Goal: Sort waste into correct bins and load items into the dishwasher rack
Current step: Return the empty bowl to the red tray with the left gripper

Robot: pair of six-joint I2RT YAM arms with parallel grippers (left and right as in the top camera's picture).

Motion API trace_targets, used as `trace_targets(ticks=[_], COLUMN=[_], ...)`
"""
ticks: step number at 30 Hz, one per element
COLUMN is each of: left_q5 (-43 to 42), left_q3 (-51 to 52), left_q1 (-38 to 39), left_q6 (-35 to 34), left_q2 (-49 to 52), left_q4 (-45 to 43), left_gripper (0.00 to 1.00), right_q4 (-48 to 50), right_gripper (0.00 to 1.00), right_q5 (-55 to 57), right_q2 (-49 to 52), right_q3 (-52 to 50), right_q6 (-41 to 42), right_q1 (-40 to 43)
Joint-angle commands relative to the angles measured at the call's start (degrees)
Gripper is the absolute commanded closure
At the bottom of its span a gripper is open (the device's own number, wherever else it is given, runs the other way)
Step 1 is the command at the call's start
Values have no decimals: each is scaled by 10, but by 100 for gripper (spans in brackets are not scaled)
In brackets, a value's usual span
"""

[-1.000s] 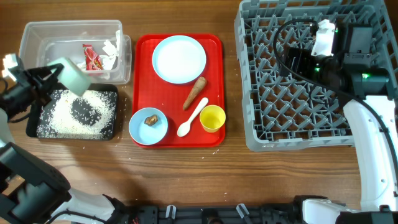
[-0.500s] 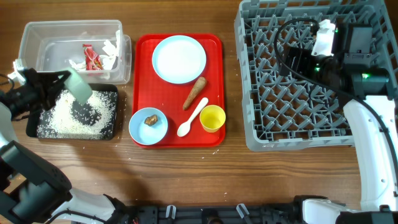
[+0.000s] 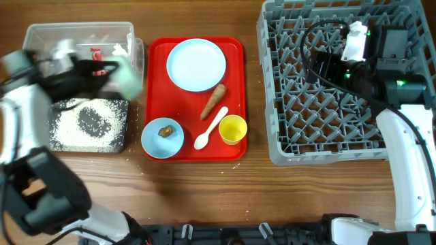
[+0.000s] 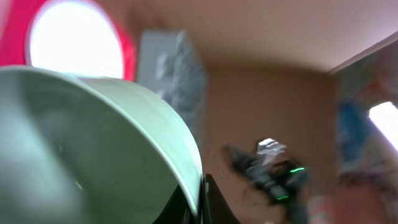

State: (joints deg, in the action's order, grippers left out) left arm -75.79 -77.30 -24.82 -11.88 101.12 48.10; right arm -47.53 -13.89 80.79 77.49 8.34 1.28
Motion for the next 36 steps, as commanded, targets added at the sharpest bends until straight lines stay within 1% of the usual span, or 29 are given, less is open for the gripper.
trace_targets(ticks=[1,3,6,8,9,13,14,15,17,19,22,25,27,28,30,33,36], left_q5=[282,456,690,787,820,900,904,905,904,904,893,831,801,792,784,784,784], left_q3=[2,2,2,2,2,2,2,2,2,2,-2,-13,-15,-15,-14,7,40], left_q1=[175,263,360,408,428,473,475,475,475,475,475,475,475,475,478,488,497], left_q6=[-42,-64,-102,-111,-111,-111,-111,-111,-111,-111,-111,-114,-136,-159,-193,-204,-203], left_q2=[-23,-23,-13,0,7,40,47,54,64,65,58,30,10,0,-5,-5,-5], left_q4=[-34,-43,-43,-44,-44,-42,-42,-43,-44,-44,-35,0,25,45,82,96,78], left_gripper=[96,96,96,96,96,96,95,90,76,75,77,78,76,75,71,69,65], right_q4=[1,0,-1,-1,-1,-3,-3,-4,-6,-6,-6,-7,-7,-7,-7,-6,-7], right_gripper=[0,0,0,1,0,0,0,0,0,0,0,0,0,0,0,0,0], right_q5=[3,3,3,3,3,3,3,3,3,3,3,3,3,3,3,3,3], right_q2=[5,5,5,5,5,5,5,5,5,5,5,5,5,5,5,5,5], right_q3=[8,8,8,8,8,8,8,8,8,8,8,8,8,8,8,8,8], right_q6=[8,9,8,8,8,8,8,8,8,8,8,8,8,8,8,8,8], right_q1=[-3,-3,-3,-3,-3,-3,-3,-3,-3,-3,-3,-3,-3,-3,-3,-3,-3])
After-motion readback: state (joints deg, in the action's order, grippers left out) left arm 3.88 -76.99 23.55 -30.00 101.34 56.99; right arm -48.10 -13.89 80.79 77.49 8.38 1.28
